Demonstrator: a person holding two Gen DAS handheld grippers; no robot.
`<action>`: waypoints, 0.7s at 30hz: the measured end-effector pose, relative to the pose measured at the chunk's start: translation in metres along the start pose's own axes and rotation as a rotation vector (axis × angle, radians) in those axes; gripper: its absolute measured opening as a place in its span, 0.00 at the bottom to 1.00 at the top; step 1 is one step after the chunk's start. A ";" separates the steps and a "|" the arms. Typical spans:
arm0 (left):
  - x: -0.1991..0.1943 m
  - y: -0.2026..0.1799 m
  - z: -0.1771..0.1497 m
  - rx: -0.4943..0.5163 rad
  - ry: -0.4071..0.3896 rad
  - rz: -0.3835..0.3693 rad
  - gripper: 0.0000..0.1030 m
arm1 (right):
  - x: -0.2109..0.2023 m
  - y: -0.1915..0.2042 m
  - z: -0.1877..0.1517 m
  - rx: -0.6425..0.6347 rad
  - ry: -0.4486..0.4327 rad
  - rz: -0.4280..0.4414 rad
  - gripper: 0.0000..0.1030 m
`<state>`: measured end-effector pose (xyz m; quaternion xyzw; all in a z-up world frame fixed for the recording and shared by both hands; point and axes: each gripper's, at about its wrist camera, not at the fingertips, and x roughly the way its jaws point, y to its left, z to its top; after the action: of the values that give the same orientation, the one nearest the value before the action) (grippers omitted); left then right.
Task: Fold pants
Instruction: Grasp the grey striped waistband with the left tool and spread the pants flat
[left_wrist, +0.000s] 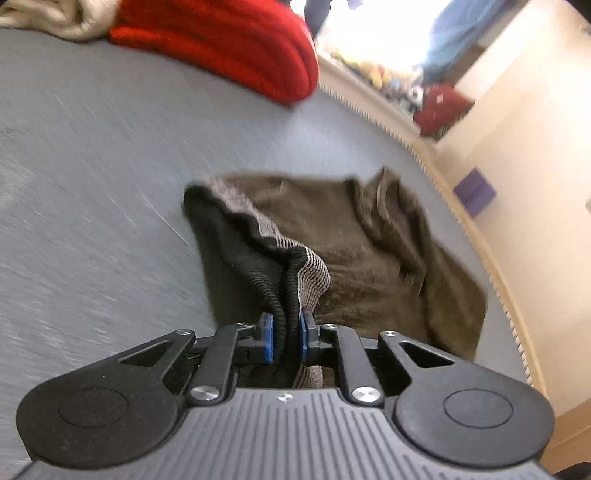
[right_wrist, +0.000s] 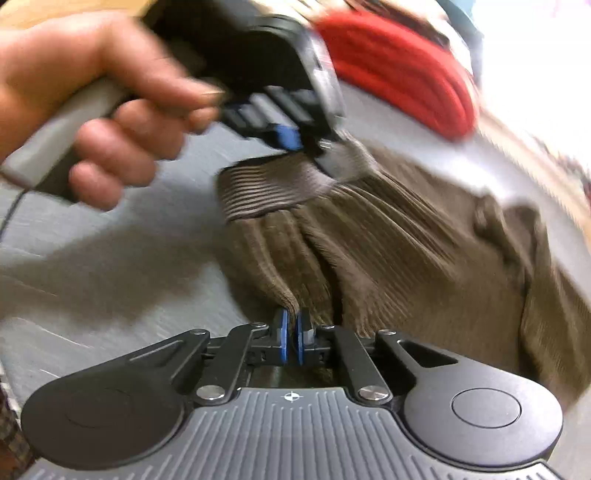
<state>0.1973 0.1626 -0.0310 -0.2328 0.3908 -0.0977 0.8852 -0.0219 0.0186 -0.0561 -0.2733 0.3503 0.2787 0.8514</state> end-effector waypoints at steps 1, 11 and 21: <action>-0.018 0.008 0.004 0.002 -0.016 0.009 0.13 | -0.009 0.013 0.008 -0.034 -0.029 0.017 0.04; -0.177 0.138 -0.013 -0.121 -0.081 0.198 0.14 | -0.067 0.144 0.085 -0.166 -0.182 0.314 0.04; -0.203 0.101 -0.066 -0.092 -0.293 0.278 0.22 | -0.087 0.107 0.097 -0.055 -0.101 0.321 0.11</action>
<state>0.0105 0.3006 0.0119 -0.2288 0.2905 0.0782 0.9258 -0.1020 0.1321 0.0384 -0.2227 0.3385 0.4340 0.8047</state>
